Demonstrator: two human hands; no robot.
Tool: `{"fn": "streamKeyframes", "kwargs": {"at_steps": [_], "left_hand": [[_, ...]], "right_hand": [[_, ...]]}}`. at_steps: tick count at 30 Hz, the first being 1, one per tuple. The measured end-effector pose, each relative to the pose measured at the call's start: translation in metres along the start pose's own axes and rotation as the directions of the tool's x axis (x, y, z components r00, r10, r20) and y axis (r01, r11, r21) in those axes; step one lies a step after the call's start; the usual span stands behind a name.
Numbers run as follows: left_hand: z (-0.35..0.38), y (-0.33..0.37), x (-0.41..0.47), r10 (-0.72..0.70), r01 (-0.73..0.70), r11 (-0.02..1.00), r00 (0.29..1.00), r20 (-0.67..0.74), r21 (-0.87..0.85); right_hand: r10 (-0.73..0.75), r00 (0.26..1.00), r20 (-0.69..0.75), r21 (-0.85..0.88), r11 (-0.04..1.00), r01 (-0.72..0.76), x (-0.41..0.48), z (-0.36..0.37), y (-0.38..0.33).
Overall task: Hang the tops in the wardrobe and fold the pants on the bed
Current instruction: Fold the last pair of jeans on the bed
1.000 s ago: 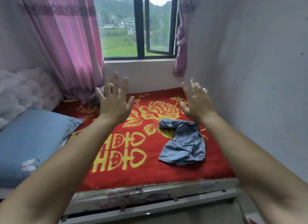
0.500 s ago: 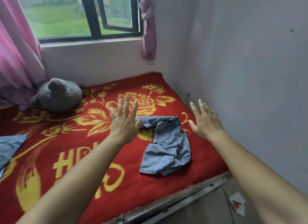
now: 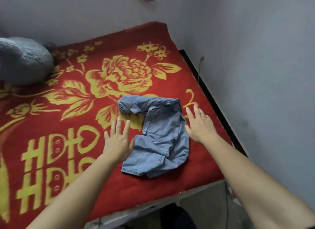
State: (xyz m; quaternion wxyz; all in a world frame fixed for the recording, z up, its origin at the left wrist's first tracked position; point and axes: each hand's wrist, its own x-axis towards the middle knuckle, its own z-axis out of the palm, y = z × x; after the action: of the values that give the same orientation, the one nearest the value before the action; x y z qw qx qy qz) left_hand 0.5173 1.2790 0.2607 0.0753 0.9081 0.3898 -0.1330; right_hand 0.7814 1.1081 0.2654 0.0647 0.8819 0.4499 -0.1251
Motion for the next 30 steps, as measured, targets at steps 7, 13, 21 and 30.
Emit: {"fn": "streamKeyframes", "kwargs": {"at_steps": [7,13,21,30], "left_hand": [[0.045,-0.016,0.037,-0.045,0.046,0.999,0.988,0.146,-0.004],[0.082,-0.069,0.109,-0.087,0.093,0.995,0.990,0.115,-0.045],[0.212,-0.137,0.169,-0.139,0.158,0.986,0.960,0.244,-0.059],[0.274,-0.169,0.163,-0.063,0.091,0.994,0.934,0.353,-0.066]], "right_hand": [[-0.071,0.992,0.103,-0.001,0.997,0.071,0.073,0.051,-0.028],[-0.128,0.991,0.048,0.075,0.989,0.124,0.148,0.083,-0.095],[-0.261,0.950,-0.171,0.033,0.962,0.270,0.257,0.155,-0.216],[-0.170,0.968,-0.182,0.006,0.985,0.174,0.315,0.215,-0.270]]}}
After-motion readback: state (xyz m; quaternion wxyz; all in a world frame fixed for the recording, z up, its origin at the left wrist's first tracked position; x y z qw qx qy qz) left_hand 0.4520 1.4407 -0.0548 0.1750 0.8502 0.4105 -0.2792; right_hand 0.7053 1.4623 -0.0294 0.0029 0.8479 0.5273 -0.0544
